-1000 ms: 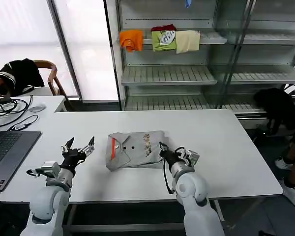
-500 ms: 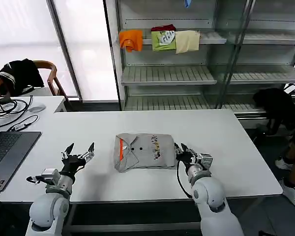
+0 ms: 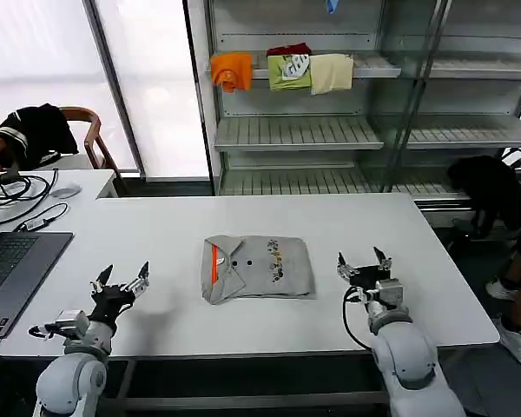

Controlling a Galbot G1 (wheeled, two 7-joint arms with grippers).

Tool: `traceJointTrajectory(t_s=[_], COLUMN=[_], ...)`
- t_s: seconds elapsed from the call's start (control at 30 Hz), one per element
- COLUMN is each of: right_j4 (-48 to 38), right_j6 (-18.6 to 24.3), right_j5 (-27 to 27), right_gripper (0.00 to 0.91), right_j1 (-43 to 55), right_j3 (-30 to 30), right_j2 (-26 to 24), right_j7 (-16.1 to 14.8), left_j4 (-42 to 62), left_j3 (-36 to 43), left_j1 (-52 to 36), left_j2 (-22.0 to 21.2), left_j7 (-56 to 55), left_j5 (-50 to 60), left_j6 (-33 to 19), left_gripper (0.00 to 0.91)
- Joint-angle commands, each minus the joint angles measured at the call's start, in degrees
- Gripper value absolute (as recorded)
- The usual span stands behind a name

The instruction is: Fold and organize the clothes.

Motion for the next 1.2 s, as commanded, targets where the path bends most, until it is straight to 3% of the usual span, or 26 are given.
traceJointTrajectory(t_s=[0.03,0.13,0.37,0.53,0.87,1.2], right_j4=[6.1,6.3,5.3,6.1,12.6,13.3], right_j6=[-0.3,-0.7,-1.4,-0.1,-0.8,1.0], right_j5=[-0.5,-1.8,-3.9,-4.0,-1.0,-0.5], right_gripper=[0.907,0.907,0.907,0.907,0.907,0.907], right_j1=[-2.5,-2.2,-3.3,-5.2,-11.2,-16.3], right_j3=[4.2,4.5,4.8,4.7,7.0,8.1], right_j2=[-3.0,-2.5,-1.6,0.4,-0.7,-0.3], right_j7=[-5.0,-6.7,-7.5,-5.1,-6.0,-6.2], left_j4=[0.2,0.1,-0.3,-0.9,-2.9,-3.2], left_j3=[-0.4,0.1,0.4,1.8,2.4,3.8], left_j1=[0.3,0.1,1.0,1.4,2.9,4.7], left_j2=[0.4,0.2,0.4,-0.9,-1.0,-0.4], left_j7=[-4.9,-6.4,-6.5,-6.3,-3.5,-3.4], left_j5=[-6.7,-9.4,-10.9,-10.5,-10.5,-6.0], left_j6=[0.4,-0.8,-4.5,-5.1,-5.2,-6.2], left_gripper=[0.907,0.907,0.907,0.907,0.907,0.907])
